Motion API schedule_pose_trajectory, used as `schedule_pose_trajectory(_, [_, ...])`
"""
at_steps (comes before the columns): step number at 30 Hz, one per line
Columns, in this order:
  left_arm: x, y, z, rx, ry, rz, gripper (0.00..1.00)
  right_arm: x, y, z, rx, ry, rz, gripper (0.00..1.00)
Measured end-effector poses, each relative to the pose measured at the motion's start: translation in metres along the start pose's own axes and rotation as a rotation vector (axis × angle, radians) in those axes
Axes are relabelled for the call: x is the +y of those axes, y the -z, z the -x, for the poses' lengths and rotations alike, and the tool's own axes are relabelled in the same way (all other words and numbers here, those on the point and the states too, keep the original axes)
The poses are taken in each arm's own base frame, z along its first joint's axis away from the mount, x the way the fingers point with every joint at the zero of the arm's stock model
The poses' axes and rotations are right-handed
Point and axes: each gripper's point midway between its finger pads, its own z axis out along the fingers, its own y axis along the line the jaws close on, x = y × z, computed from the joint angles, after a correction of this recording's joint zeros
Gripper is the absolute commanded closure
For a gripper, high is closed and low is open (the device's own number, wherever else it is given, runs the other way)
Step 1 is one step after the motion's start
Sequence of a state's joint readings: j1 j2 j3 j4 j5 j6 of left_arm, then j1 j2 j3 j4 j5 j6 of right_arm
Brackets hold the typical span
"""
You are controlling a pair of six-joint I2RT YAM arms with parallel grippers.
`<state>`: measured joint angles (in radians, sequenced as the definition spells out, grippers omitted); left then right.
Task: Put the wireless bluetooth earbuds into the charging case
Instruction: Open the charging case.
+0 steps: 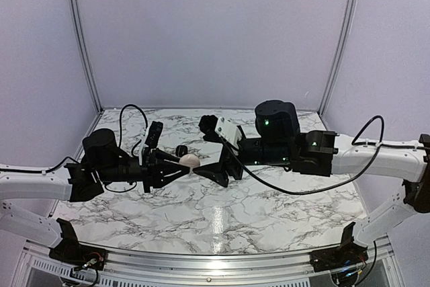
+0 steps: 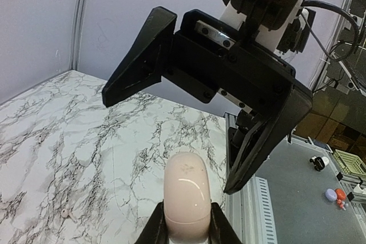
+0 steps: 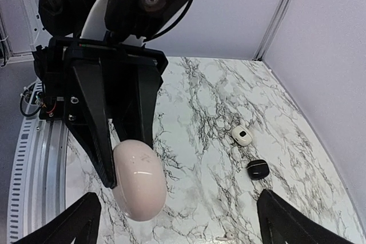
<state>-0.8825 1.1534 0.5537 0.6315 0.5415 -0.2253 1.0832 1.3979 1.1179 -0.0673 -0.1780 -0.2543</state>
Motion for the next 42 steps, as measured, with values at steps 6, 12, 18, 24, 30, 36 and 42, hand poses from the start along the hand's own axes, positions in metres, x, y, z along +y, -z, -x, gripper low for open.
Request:
schedule_pose_trajectory(6, [-0.008,-0.002,-0.001,0.003,-0.032,-0.020,1.00,-0.005,-0.005,-0.001,0.008,-0.028,-0.008,0.06])
schedule_pose_trajectory(12, [-0.007,-0.003,-0.001,0.000,-0.060,-0.009,1.00,-0.011,-0.004,-0.002,0.006,-0.068,-0.009,0.07])
schedule_pose_trajectory(18, [-0.003,-0.003,-0.001,-0.004,-0.082,0.016,1.00,-0.018,-0.003,-0.004,0.006,-0.104,-0.016,0.07])
schedule_pose_trajectory(24, [-0.003,-0.003,-0.006,0.007,-0.088,0.019,1.00,-0.025,-0.001,-0.003,-0.001,-0.129,-0.027,0.08])
schedule_pose_trajectory(30, [-0.018,-0.005,-0.011,0.023,-0.101,-0.044,1.00,-0.047,-0.003,-0.002,-0.002,-0.138,-0.099,0.08])
schedule_pose_trajectory(36, [-0.019,-0.004,-0.015,0.030,-0.105,-0.050,1.00,-0.048,-0.004,-0.003,0.002,-0.141,-0.101,0.08])
schedule_pose_trajectory(42, [-0.016,-0.003,-0.019,0.035,-0.101,-0.033,1.00,-0.074,0.007,-0.004,-0.025,-0.174,-0.109,0.09])
